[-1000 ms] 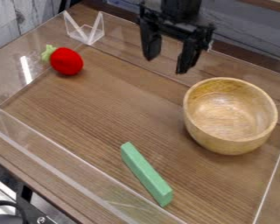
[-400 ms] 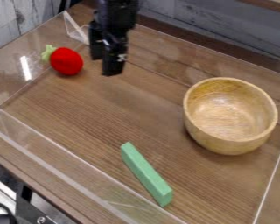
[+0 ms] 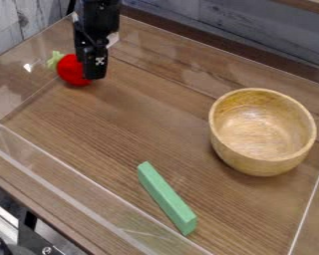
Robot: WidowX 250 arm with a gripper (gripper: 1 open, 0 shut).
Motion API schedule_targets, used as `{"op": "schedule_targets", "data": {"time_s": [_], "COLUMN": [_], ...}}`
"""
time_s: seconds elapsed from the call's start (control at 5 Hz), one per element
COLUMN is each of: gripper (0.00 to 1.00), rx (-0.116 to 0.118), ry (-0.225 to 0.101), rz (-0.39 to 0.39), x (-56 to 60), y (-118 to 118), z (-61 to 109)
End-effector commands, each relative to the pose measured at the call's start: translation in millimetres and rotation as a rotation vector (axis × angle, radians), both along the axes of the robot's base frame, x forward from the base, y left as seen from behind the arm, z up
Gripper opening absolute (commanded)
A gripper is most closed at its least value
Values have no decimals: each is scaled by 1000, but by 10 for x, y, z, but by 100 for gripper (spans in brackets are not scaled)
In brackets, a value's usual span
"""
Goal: Move the red object to the right side of the table
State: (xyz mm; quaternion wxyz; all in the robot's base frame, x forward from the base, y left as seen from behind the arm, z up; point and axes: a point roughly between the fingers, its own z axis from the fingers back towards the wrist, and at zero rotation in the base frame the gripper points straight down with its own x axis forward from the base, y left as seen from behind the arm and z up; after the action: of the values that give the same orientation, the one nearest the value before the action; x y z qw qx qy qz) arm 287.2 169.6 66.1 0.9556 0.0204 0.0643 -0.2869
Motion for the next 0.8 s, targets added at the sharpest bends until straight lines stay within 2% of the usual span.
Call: {"op": "schedule_targets", "data": {"time_s": [0.0,0.4,0.6], "gripper": [100,100,100], "rx": [29,16,5], "ry": [-54,-51,-51], "rz": [-55,31,32], "x": [103,169,121], "y": [200,344,445], "z": [84,-146,-196]}}
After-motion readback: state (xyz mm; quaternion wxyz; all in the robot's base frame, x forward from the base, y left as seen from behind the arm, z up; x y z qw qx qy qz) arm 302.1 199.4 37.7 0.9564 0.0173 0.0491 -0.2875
